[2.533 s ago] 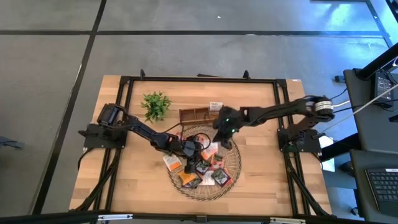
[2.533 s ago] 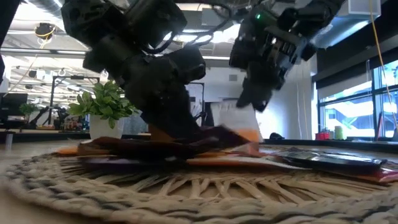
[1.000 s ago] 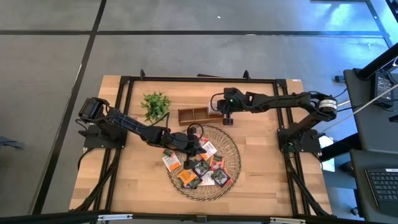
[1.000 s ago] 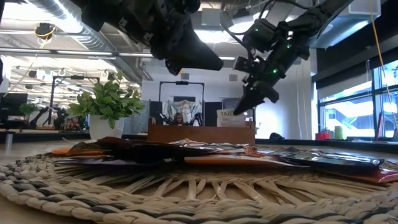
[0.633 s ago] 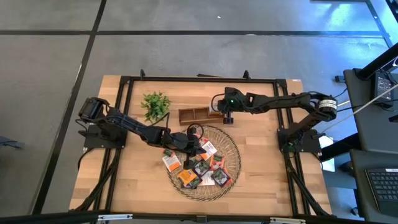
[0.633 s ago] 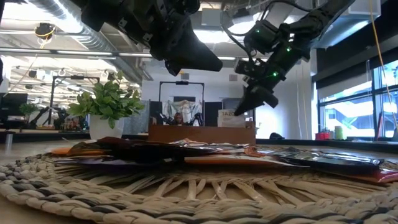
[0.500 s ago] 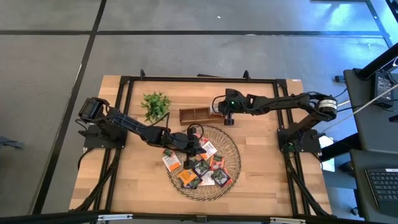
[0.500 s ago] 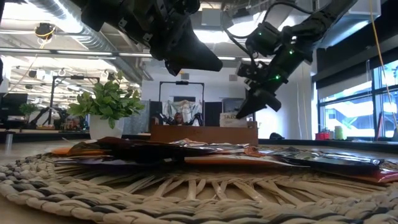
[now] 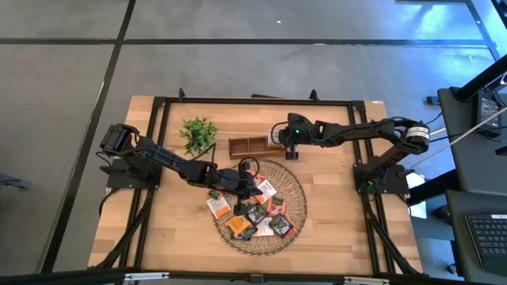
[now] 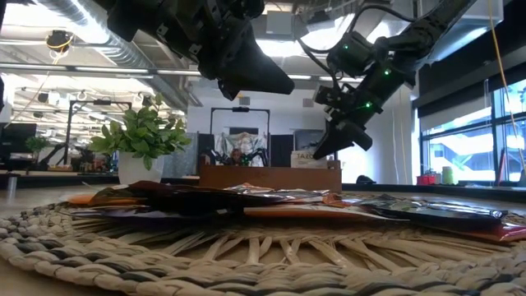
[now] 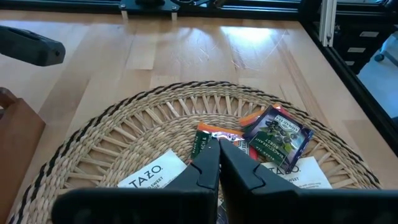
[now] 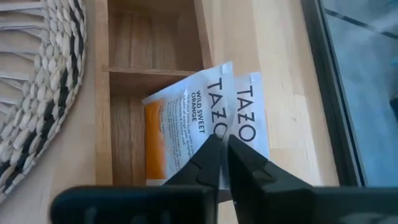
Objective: Pick & Place Tea
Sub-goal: Put the white and orange tea bag into the right section of the wooden organizer
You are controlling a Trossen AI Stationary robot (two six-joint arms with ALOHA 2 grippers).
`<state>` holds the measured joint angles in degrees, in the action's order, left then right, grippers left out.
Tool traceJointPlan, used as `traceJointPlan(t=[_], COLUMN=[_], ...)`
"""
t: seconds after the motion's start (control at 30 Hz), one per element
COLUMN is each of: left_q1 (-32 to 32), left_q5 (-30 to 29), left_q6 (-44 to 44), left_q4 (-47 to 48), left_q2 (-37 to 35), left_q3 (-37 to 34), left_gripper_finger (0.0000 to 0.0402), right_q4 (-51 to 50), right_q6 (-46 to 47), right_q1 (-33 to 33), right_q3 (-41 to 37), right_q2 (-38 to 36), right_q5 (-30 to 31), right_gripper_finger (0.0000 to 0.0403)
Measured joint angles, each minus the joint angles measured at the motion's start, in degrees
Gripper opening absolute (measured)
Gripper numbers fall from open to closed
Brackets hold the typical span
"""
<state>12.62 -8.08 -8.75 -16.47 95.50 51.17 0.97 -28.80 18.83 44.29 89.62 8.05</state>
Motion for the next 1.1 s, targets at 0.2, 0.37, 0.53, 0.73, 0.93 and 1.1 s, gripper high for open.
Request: traceJointPlan(t=[0.2,0.37,0.53,0.73,0.93,1.1], left_q1=[0.0,0.0,0.0,-0.1,-1.6,-2.4], left_q5=[0.0,0.0,0.1,0.4,4.5,5.7], left_q6=[0.0,0.0,-1.0,-1.1,-3.1,-4.2], left_q4=[0.0,0.0,0.1,0.1,-0.4,0.0], left_q2=[0.0,0.0,1.1,5.4,8.5,10.7], left_q3=[0.0,0.0,0.1,0.0,0.1,0.0], left_gripper_finger=[0.0004,0.0004,0.0004,0.0003,0.0003,0.0003], right_q4=[0.0,0.1,-0.3,-3.5,-3.6,-3.6], right_q6=[0.0,0.4,7.4,17.4,26.0,30.7], right_q1=[0.0,0.0,-0.6,-3.9,-7.3,-11.3], right_q3=[0.0,0.0,0.0,0.0,0.0,0.0], right_q2=[-0.2,-2.3,-6.6,-12.2,-11.7,-7.8], right_q5=[3.6,11.7,11.5,-4.1,-28.2,-30.8], right_gripper_finger=[0.0103,0.0142,0.0153,0.0154,0.0154,0.0154])
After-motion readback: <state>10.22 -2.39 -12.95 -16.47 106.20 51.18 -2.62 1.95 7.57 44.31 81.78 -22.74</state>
